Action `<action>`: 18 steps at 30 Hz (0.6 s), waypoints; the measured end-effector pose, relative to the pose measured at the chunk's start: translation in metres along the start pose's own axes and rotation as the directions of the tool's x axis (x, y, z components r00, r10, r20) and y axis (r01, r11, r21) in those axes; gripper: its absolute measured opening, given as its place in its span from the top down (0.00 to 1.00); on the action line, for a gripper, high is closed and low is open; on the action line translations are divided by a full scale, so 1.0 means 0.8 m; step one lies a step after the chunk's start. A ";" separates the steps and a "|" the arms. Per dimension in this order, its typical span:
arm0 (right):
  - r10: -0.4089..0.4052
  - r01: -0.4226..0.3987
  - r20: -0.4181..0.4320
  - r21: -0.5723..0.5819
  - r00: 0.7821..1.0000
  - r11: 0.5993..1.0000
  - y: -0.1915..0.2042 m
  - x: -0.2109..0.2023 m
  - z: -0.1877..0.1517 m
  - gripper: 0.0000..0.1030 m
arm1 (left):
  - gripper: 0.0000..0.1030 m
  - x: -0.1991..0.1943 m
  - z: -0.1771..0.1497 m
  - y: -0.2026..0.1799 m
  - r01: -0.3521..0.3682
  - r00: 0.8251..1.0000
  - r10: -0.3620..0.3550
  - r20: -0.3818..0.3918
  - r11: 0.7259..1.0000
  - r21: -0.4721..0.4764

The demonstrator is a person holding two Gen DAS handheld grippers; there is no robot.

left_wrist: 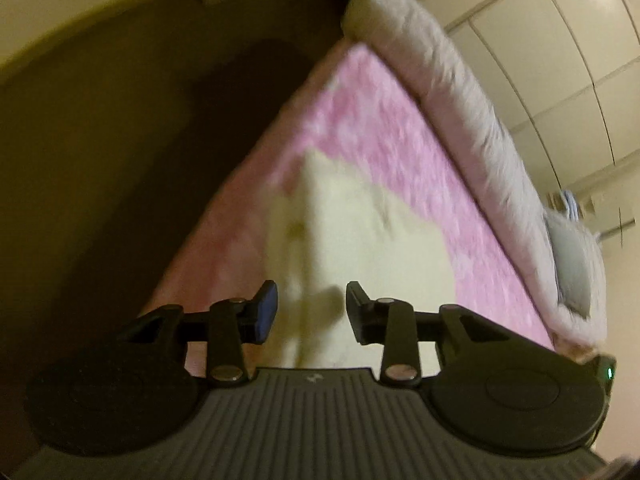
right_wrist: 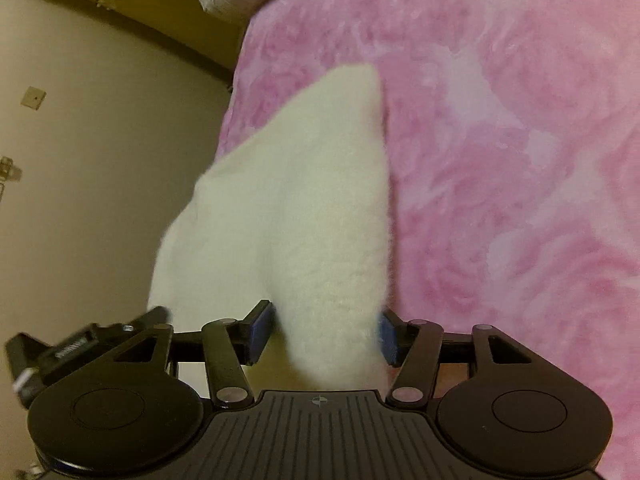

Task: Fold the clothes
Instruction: 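Lower the sweater onto the bedspread with both grippers and release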

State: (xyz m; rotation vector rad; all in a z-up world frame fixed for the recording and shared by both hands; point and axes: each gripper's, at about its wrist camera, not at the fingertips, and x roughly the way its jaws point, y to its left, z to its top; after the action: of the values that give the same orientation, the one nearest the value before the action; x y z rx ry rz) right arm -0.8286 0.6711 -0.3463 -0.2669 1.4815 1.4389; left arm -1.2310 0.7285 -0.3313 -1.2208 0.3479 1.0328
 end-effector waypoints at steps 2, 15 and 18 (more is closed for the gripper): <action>-0.078 0.081 0.042 -0.057 0.996 0.995 0.004 -0.025 -0.007 0.45 | 0.77 -0.032 -0.002 0.003 -0.052 0.998 0.053 0.035 0.998 -0.024; -0.283 0.261 0.013 -0.430 0.959 0.864 0.063 -0.009 -0.096 0.86 | 0.97 -0.015 -0.080 -0.066 -0.211 0.970 0.238 -0.036 0.913 0.350; -0.294 0.265 0.005 -0.448 0.956 0.854 0.065 0.005 -0.093 0.86 | 0.97 -0.014 -0.071 -0.059 -0.200 0.972 0.230 -0.053 0.922 0.332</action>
State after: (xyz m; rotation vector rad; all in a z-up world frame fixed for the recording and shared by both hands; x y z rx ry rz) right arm -0.9052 0.6234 -0.3335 -0.7879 1.0868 1.5220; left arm -1.1826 0.6741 -0.3154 -0.9459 0.7092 1.0599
